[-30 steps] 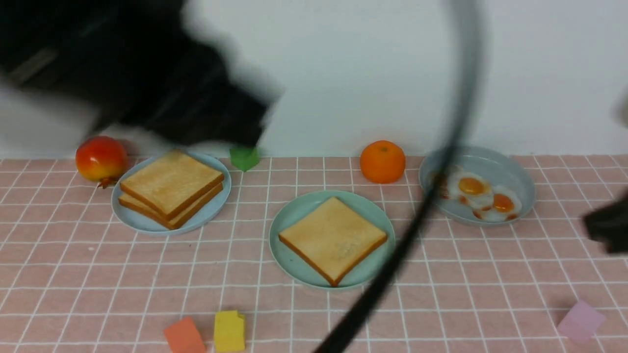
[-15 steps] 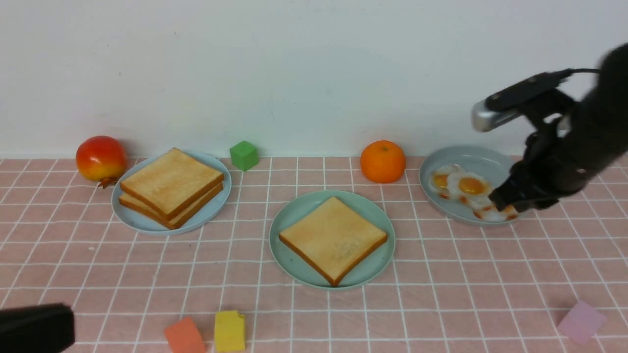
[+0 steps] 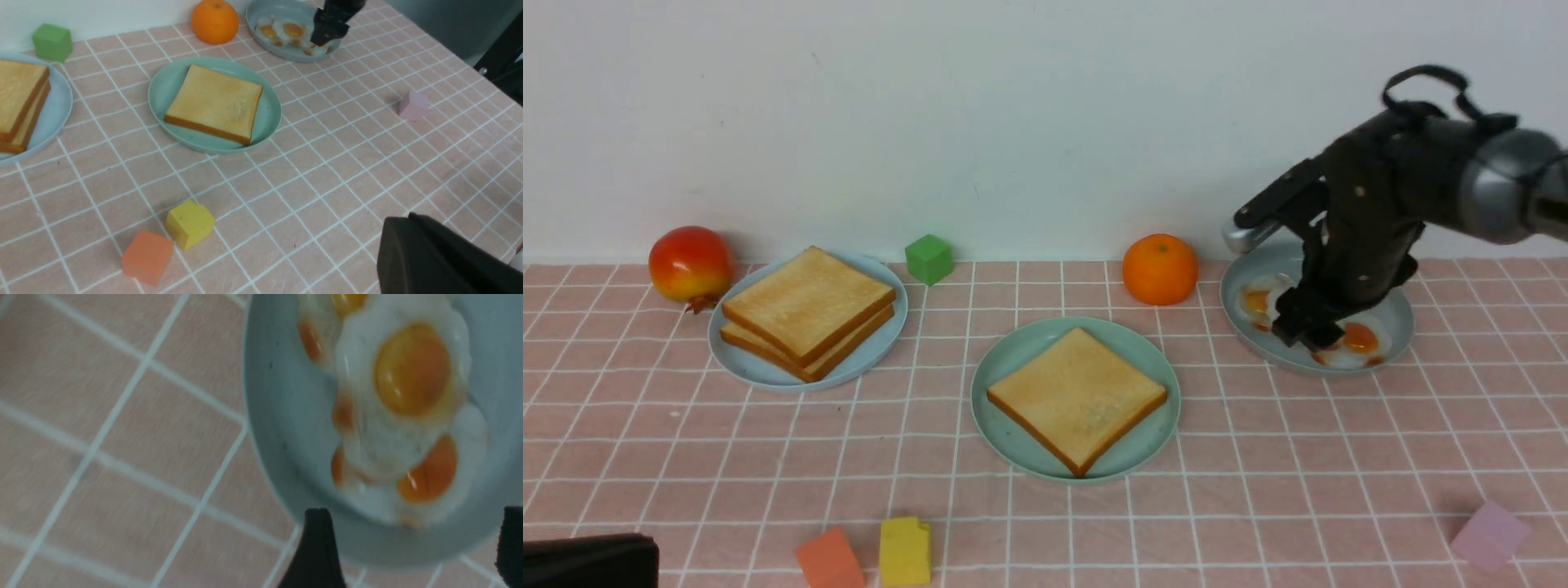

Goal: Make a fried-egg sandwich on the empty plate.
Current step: Use the right arm to grab a fried egg

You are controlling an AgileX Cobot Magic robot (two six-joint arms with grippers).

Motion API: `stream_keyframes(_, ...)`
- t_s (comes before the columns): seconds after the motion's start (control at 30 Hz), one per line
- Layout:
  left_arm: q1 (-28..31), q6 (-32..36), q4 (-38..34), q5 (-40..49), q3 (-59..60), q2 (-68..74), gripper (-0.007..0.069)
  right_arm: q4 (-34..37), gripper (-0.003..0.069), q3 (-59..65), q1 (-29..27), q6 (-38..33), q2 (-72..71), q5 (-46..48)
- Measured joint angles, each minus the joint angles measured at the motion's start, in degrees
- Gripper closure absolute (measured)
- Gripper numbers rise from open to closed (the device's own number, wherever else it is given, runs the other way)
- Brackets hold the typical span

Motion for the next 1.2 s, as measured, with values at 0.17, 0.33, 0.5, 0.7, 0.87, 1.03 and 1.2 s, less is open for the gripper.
stream_keyframes(0.17, 0.00, 0.00, 0.00, 0.37, 0.00, 0.00, 0.0638, -2.72, 0.0103, -1.01, 0.00, 0.00, 3.80, -3.17)
stream_keyframes(0.33, 0.00, 0.00, 0.00, 0.37, 0.00, 0.00, 0.0638, -4.51, 0.0109, -1.11, 0.00, 0.00, 6.09, -4.71)
stream_keyframes(0.5, 0.00, 0.00, 0.00, 0.37, 0.00, 0.00, 0.0638, -6.04, 0.0116, -1.66, 0.07, 0.00, 6.86, -5.11)
stream_keyframes(0.7, 0.00, 0.00, 0.00, 0.37, 0.00, 0.00, 0.0638, -6.39, 0.0221, -1.66, 0.07, 0.00, 7.09, -6.14)
stream_keyframes(0.87, 0.00, 0.00, 0.00, 0.37, 0.00, 0.00, 0.0638, -6.45, 0.0382, -1.66, 0.07, -0.12, 7.21, -6.50)
stream_keyframes(1.03, 0.00, 0.00, 0.00, 0.37, 0.00, 0.00, 0.0638, -7.08, 0.0506, -1.75, 0.27, -0.25, 7.14, -7.43)
stream_keyframes(1.2, 0.00, 0.00, 0.00, 0.37, 0.00, 0.00, 0.0638, -7.34, 0.0510, -1.75, 0.31, -0.25, 6.75, -6.78)
